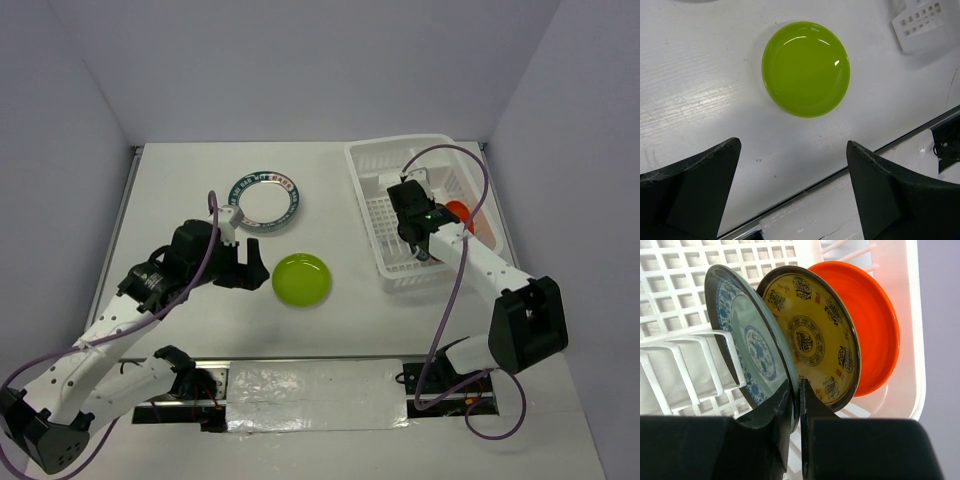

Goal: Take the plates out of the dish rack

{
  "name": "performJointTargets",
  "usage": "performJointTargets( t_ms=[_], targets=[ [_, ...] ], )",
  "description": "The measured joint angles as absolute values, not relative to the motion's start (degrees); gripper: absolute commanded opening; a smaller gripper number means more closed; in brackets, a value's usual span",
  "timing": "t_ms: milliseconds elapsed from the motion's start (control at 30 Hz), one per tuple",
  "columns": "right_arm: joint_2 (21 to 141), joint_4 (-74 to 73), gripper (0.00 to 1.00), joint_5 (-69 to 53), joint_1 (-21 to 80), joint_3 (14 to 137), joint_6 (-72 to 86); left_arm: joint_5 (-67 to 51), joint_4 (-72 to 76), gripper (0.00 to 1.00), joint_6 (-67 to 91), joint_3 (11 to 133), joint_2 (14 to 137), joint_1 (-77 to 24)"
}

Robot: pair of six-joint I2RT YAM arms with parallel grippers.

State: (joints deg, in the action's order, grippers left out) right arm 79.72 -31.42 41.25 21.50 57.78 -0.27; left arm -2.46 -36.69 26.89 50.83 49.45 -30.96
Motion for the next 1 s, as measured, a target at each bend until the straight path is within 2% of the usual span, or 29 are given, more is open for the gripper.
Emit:
performJointTargets(
  t_ms=[200,433,633,767,1000],
  targets=[
    [78.83,-33.93,0.00,42.74,22.39,59.72,-0.08,-2.33,-36.86,1.00,26.94,50.83,49.08,-31.00],
    [75.61,-37.58,0.00,50.19,23.83,66.48,0.01,-1.37,-37.17,1.00,27.24,50.85,47.99,-31.00],
    [71.46,-42.59,0.00,51.33,32.53,72.03,2.02,-2.50,-35.35,0.99,28.88,51.86,46.89,-31.00],
    [65.04,-41.91,0.00,34.35,38.83,72.20,3.79,-6.35,-28.34,1.00,30.50,52.25,44.80,-31.03],
    [53.87,-29.69,0.00,0.45,40.23,61.87,11.84,-10.72,-18.94,0.99,32.27,53.78,47.37,-31.07]
  ],
)
